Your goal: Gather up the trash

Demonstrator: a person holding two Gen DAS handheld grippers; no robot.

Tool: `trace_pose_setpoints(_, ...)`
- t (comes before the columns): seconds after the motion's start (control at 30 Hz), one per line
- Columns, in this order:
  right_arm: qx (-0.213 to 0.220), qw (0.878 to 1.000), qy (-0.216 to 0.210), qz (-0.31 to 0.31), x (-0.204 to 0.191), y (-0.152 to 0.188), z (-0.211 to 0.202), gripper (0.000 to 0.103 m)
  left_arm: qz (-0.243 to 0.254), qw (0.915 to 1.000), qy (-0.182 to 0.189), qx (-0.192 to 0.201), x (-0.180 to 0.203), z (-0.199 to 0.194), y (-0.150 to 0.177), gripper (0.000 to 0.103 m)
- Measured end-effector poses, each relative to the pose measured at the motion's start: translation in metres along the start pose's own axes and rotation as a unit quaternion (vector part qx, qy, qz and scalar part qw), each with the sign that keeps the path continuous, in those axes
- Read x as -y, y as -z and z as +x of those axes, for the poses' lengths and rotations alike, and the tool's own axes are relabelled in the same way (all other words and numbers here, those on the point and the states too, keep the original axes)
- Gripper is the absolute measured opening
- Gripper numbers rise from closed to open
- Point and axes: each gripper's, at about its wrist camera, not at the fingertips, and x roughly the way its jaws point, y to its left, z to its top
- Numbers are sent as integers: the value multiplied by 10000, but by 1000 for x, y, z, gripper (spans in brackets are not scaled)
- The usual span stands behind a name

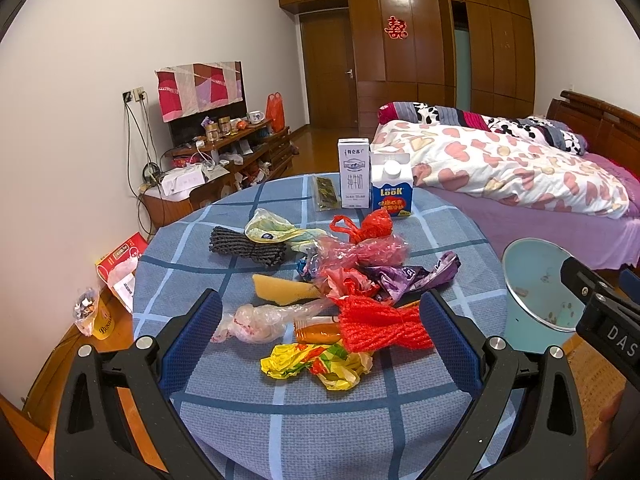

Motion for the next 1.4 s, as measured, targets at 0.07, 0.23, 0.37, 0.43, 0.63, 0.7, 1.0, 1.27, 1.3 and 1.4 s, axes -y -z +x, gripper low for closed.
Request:
trace_pose_setpoints(0.07,2,10000,0,-2,0,0,0,99,-5,10000,5,-2,0,0,0,97)
trace_pose_setpoints(0.23,2,10000,0,1,0,0,0,99,1,10000,14,-6,3,0,3,97)
trace_pose_setpoints(0.37,5,10000,7,1,0,0,1,99,-1,10000,30,-10,5,-1,7,97)
trace_pose_setpoints(0.43,-3,10000,-1,1,0,0,1,99,3,10000,24,-15,5,-1,7,97)
trace_pose_setpoints(0.63,-13,10000,-15,-18,-2,0,1,99,-22,10000,24,-49,6,0,11,97)
trace_pose_setpoints(0.7,-16,10000,-45,-56,-5,5,2,99,-27,10000,22,-83,8,0,15,97)
trace_pose_setpoints(1.0,-278,9992,-184,-213,-12,17,29,99,1,9996,60,-276,-16,27,23,97)
trace_pose_setpoints(1.27,-533,9958,-605,-434,-28,25,53,95,-253,9976,-267,-578,-75,62,33,97)
trace_pose_setpoints(1.3,-572,9948,-692,-473,-32,26,56,91,-288,9974,-295,-593,-82,65,34,97)
trace_pose_setpoints(1.4,-727,9903,-1029,-586,-46,29,66,87,-389,9965,-392,-629,-102,73,36,97)
